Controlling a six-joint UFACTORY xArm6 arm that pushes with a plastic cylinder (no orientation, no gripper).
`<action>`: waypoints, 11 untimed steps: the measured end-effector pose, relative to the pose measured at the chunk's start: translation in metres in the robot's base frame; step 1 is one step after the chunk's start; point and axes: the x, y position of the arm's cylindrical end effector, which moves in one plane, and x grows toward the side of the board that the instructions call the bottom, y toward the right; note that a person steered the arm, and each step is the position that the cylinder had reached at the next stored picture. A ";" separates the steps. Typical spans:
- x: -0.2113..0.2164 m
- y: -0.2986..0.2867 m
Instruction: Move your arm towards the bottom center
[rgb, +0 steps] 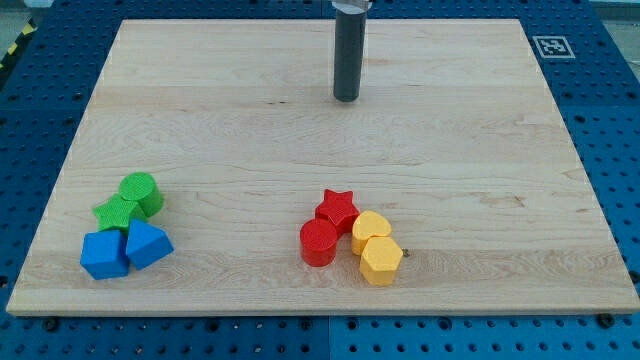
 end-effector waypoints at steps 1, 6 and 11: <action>0.000 0.000; 0.068 -0.090; 0.221 -0.103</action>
